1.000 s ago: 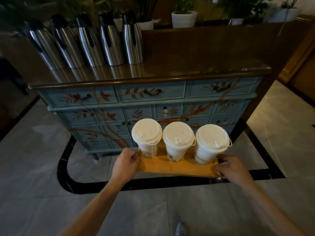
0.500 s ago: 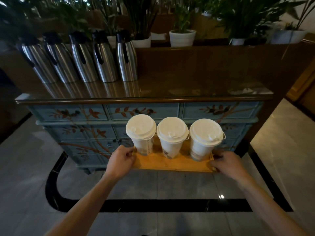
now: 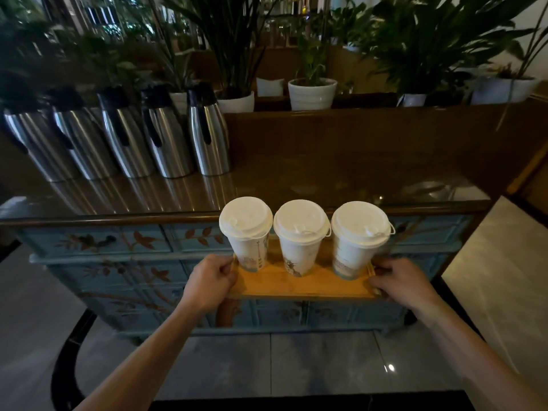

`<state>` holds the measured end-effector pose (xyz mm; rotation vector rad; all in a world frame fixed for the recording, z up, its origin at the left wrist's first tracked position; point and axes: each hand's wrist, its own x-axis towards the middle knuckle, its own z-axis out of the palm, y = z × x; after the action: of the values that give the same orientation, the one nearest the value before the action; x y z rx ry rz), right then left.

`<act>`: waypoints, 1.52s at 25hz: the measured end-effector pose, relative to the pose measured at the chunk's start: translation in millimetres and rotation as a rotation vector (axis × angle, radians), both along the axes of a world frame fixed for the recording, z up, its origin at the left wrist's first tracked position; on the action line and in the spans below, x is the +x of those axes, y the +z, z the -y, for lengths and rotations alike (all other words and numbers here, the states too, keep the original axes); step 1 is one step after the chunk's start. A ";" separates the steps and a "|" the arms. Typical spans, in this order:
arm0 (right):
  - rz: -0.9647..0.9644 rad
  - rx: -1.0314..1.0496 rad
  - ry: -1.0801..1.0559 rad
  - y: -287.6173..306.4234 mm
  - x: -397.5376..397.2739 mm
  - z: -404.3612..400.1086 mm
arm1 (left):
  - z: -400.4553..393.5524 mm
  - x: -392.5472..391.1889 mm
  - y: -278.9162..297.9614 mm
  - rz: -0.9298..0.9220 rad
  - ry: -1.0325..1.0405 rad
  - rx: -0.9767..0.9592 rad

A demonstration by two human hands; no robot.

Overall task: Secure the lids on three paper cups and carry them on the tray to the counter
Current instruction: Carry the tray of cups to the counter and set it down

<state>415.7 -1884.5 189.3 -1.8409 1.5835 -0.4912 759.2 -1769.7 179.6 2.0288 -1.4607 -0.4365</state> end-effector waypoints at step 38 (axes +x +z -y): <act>-0.051 0.129 0.038 36.6 87.8 342.0 | 327.4 75.7 17.7 -0.026 0.044 0.049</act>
<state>503.5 -2226.5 225.9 -1.7953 1.5734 -0.3197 834.9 -2097.1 197.3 2.0817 -1.4003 -0.4830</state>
